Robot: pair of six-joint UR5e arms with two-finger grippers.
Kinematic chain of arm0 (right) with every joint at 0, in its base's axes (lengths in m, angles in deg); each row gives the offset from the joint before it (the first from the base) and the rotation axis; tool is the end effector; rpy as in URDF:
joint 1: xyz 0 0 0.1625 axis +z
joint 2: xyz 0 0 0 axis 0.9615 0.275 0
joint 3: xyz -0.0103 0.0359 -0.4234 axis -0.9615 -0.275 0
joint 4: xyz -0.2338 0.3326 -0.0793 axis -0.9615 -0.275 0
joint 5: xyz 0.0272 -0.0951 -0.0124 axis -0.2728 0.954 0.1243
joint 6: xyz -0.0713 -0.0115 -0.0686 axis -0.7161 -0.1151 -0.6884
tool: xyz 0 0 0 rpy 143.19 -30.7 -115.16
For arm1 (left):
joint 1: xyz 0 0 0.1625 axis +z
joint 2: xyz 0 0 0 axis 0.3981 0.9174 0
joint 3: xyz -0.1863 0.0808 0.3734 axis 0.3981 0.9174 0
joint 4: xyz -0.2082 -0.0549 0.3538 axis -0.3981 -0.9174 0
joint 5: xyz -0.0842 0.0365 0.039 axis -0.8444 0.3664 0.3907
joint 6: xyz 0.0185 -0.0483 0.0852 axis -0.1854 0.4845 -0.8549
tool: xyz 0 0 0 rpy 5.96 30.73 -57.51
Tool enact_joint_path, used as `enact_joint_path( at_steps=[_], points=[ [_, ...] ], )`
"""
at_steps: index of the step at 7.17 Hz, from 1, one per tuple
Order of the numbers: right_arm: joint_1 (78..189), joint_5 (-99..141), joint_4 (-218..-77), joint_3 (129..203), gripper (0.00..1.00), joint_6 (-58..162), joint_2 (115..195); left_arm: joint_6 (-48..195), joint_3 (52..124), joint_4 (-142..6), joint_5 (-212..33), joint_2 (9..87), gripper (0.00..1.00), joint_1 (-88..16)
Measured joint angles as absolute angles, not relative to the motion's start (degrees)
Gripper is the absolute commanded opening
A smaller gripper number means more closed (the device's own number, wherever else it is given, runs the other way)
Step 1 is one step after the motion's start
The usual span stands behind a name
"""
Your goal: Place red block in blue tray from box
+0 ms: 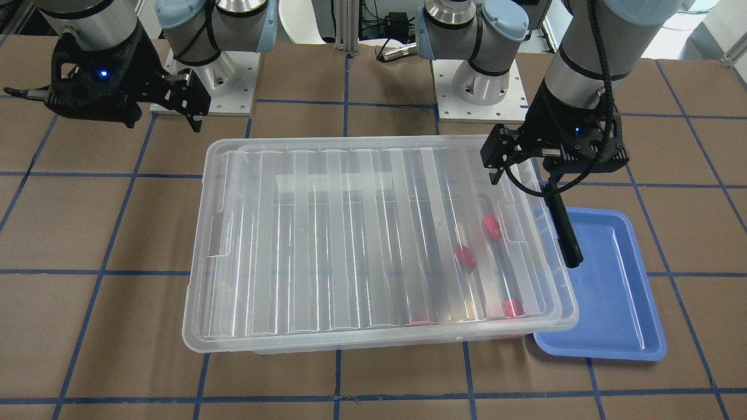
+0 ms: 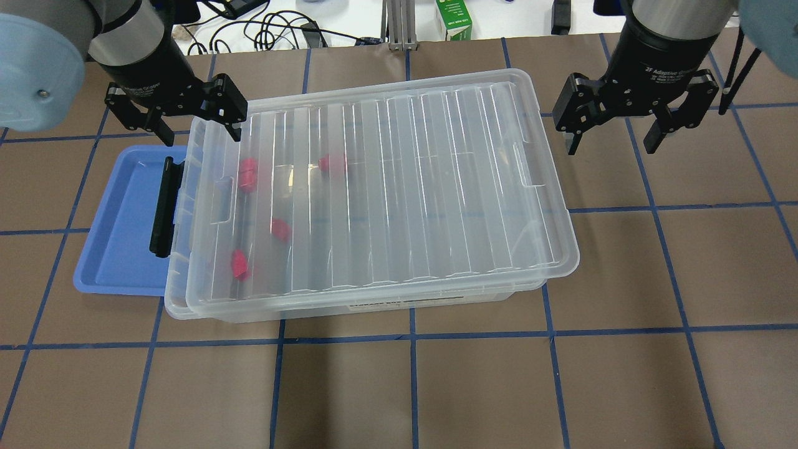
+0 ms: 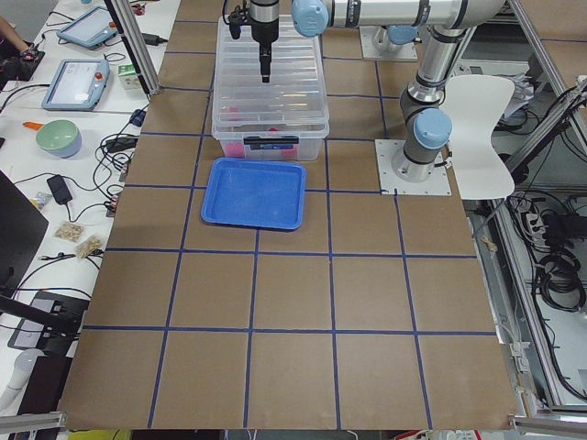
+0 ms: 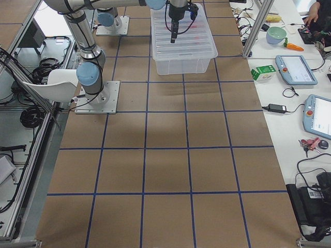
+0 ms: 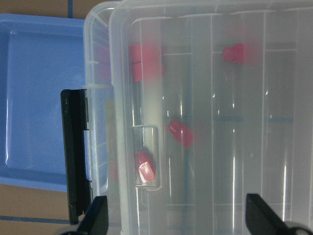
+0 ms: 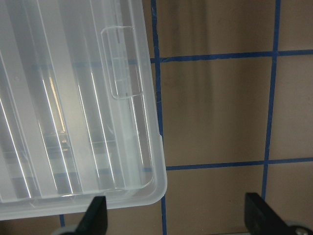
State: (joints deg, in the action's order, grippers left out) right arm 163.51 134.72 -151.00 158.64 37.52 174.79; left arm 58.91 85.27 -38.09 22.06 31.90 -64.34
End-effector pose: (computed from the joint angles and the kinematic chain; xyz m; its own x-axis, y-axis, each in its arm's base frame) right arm 0.1276 -0.4828 0.5092 -0.9989 0.0446 0.0174 0.0461 0.9940 0.0988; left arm -0.1127 -0.5243 0.4791 -0.9992 -0.0407 -0.0053 -0.0406 0.9987 -0.0303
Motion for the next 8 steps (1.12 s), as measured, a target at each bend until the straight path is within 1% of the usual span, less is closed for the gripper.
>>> enact_joint_path(
  at_steps=[6, 8],
  points=[
    [163.1, 135.0, -152.5, 158.6, 1.0, 37.4, 174.4, 59.0, 86.6, -38.4, 23.7, 31.5, 1.0, -64.3],
    [162.7, 135.0, -155.0, 158.7, 1.0, 37.2, 172.1, 59.2, 86.7, -38.2, 23.7, 31.4, 1.0, -64.1]
  ],
)
